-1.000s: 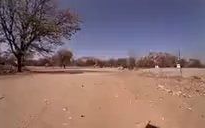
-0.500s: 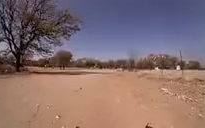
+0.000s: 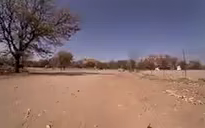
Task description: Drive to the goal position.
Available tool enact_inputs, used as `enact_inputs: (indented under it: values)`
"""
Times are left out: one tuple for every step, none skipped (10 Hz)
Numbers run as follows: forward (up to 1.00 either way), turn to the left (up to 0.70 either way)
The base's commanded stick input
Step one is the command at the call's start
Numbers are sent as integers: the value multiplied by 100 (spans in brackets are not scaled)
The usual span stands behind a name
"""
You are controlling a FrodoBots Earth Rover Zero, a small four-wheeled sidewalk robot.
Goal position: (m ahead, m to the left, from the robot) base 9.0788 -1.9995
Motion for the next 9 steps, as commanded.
enact_inputs:
  values:
    - [50, 0]
    - [50, 0]
    - [50, 0]
    - [50, 0]
    - [50, 0]
    - [50, 0]
    - [50, 0]
    - [50, 0]
    - [50, 0]
